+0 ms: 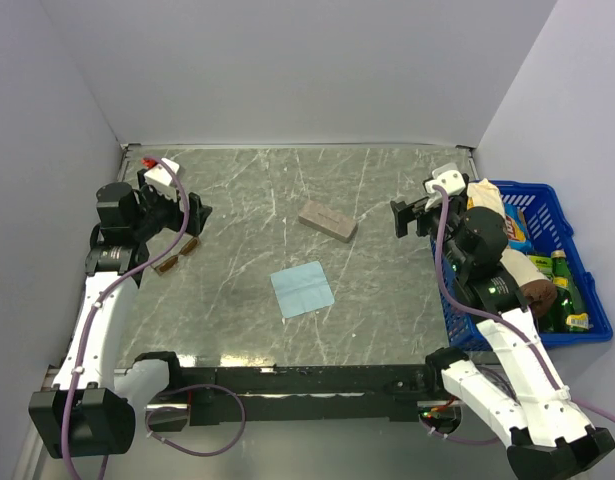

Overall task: Organize the sunglasses
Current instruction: Pick up the sunglasses case from the center of the board.

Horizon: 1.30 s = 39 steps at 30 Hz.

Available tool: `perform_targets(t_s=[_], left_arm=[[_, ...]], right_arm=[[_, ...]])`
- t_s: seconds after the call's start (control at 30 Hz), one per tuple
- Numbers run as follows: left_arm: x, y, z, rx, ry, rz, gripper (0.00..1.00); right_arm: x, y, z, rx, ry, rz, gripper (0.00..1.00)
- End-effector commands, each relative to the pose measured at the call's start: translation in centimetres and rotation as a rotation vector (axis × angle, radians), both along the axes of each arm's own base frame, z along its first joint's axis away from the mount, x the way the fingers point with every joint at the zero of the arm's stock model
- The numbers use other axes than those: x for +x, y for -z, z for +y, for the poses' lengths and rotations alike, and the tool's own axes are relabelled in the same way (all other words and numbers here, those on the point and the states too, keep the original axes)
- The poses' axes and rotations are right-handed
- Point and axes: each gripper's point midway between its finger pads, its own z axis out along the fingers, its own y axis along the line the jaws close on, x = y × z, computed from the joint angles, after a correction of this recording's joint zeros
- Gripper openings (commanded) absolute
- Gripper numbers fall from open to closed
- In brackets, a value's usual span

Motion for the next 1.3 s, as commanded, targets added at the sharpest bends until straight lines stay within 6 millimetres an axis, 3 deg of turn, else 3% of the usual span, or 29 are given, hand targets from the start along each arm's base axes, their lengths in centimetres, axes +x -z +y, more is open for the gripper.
perform_targets(t_s=[0.0,0.27,0.37,0.43,0.47,0.53,0.57,0.6,0.67,0.73,0.77,0.8,0.87,0.9,0.93,0.97,1.03,1.07,1.13,1.17,1.23,1.27], left_arm=[[-0.3,-1.7,-0.6,-0.005,0.033,-0.058,0.96],[-0.1,-1.6,-0.6,-0.01,0.028,-0.055,0.96],[0.0,-1.4,-0.6,-0.001,0.033,-0.043,0.96],[-0.1,-1.6,-0.7,0.022,0.056,-0.051,0.96],[-0.4,-1.5,-0.9,0.029,0.072,-0.045,0.96],[-0.7,-1.7,-1.3,0.037,0.102,-0.05,0.96],[-0.8,-1.6,-1.3,0.041,0.11,-0.047,0.96],[-1.0,-1.4,-1.5,0.043,0.123,-0.04,0.96],[-1.1,-1.0,-1.4,0.055,0.124,-0.036,0.96],[-1.1,-0.1,-1.4,0.059,0.127,-0.019,0.96],[-1.1,0.4,-1.4,0.061,0.131,-0.007,0.96],[-1.1,0.9,-1.5,0.059,0.138,0.007,0.96],[-1.3,1.3,-1.8,0.054,0.16,0.02,0.96],[-1.4,1.4,-1.9,0.054,0.165,0.023,0.96],[-1.5,1.6,-2.0,0.052,0.173,0.029,0.97],[-1.6,1.4,-2.0,0.052,0.174,0.023,0.96],[-1.7,1.7,-2.1,0.049,0.178,0.022,0.97],[-1.7,1.5,-2.2,0.047,0.18,0.016,0.96],[-1.8,1.8,-2.2,0.046,0.183,0.019,0.96],[-1.8,2.0,-2.2,0.046,0.187,0.023,0.96],[-1.7,2.2,-2.2,0.044,0.188,0.029,0.96],[-1.6,2.5,-2.3,0.042,0.191,0.039,0.96]], right_arm=[[-0.1,-1.7,0.0,0.009,-0.001,-0.065,1.0],[-0.1,-1.8,0.6,-0.044,-0.044,-0.076,1.0],[-0.6,-0.8,2.3,-0.184,-0.181,-0.082,1.0],[0.3,0.3,3.0,-0.229,-0.202,-0.044,1.0],[0.6,-0.1,3.3,-0.243,-0.204,-0.037,1.0],[2.1,2.0,4.2,-0.31,-0.209,0.043,1.0],[2.7,1.6,4.4,-0.32,-0.203,0.045,1.0],[3.8,3.1,5.1,-0.341,-0.214,0.097,1.0],[5.0,3.1,5.6,-0.352,-0.218,0.134,1.0],[6.8,5.5,6.5,-0.379,-0.237,0.225,1.0],[7.3,5.0,6.8,-0.385,-0.246,0.24,1.0],[8.5,7.0,7.4,-0.402,-0.257,0.299,1.0],[9.7,7.3,8.0,-0.41,-0.262,0.341,1.0],[10.8,9.4,8.5,-0.421,-0.269,0.404,1.0],[11.6,8.6,8.9,-0.411,-0.27,0.402,1.0],[12.4,10.7,9.1,-0.431,-0.27,0.463,1.0],[13.6,10.9,9.8,-0.425,-0.271,0.476,1.0],[14.2,12.6,9.9,-0.437,-0.27,0.517,1.0],[15.2,13.0,10.3,-0.443,-0.268,0.528,1.0],[15.7,14.7,10.4,-0.456,-0.265,0.568,1.0],[16.5,15.2,10.5,-0.47,-0.261,0.589,1.0],[16.9,16.6,10.7,-0.48,-0.263,0.618,1.0]])
